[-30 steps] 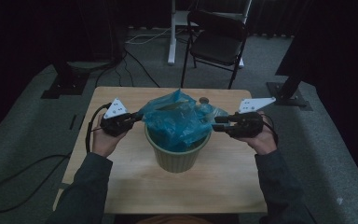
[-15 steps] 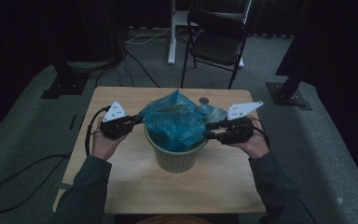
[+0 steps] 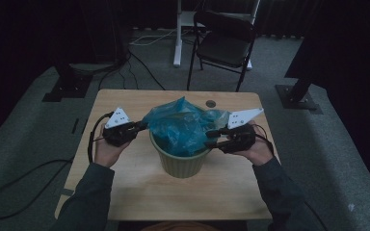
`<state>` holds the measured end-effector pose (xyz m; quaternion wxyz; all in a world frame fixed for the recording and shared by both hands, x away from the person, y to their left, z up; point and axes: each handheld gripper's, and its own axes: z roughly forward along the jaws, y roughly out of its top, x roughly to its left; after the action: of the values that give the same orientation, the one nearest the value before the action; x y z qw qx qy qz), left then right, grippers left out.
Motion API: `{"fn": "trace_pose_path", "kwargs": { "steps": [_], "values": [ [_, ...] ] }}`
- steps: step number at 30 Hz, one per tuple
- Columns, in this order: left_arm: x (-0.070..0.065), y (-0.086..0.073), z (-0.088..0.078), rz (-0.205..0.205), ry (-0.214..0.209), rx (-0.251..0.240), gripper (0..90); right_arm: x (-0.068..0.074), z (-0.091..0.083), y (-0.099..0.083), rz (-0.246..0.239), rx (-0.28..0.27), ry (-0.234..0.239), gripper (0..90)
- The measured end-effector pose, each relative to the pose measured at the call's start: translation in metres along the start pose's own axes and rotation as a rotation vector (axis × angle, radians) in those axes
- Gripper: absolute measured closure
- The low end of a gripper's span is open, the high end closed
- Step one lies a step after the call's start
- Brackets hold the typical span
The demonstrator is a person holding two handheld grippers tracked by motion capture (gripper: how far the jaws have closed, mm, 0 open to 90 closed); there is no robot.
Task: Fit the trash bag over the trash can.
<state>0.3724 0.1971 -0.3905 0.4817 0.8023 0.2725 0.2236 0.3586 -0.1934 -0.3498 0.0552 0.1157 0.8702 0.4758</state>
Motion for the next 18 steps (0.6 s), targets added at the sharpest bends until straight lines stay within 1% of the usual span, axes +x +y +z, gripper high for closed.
{"fn": "trace_pose_path", "kwargs": {
  "steps": [2, 8, 9, 10, 13, 14, 15, 18],
  "values": [
    [-0.0001, -0.0003, 0.0000, -0.003, -0.002, -0.002, 85.2, 0.0008, -0.0012, 0.0004, -0.003, -0.010, 0.011, 58.5],
    [-0.0024, -0.0008, 0.0009, -0.003, -0.008, -0.004, 85.2, 0.0019, 0.0033, 0.0005, -0.001, -0.004, 0.015, 60.8],
    [-0.0033, -0.0011, 0.0010, -0.004, -0.011, -0.005, 85.2, 0.0023, 0.0047, 0.0004, -0.006, 0.001, 0.011, 62.9],
    [-0.0035, -0.0012, 0.0008, -0.004, -0.013, -0.006, 85.2, 0.0029, 0.0059, 0.0002, -0.015, 0.006, 0.008, 72.9],
    [-0.0044, -0.0018, 0.0001, -0.007, -0.017, -0.009, 85.2, 0.0045, 0.0050, 0.0000, -0.021, 0.003, 0.013, 85.4],
    [-0.0047, -0.0022, -0.0002, -0.007, -0.018, -0.010, 85.2, 0.0051, 0.0044, -0.0002, -0.023, 0.004, 0.014, 88.4],
    [-0.0050, -0.0025, -0.0005, -0.008, -0.020, -0.010, 85.2, 0.0063, 0.0034, -0.0006, -0.026, 0.007, 0.012, 90.0],
    [-0.0065, -0.0044, -0.0020, -0.010, -0.026, -0.013, 85.2, 0.0088, 0.0004, -0.0034, -0.032, 0.010, 0.013, 90.0]
  ]
}}
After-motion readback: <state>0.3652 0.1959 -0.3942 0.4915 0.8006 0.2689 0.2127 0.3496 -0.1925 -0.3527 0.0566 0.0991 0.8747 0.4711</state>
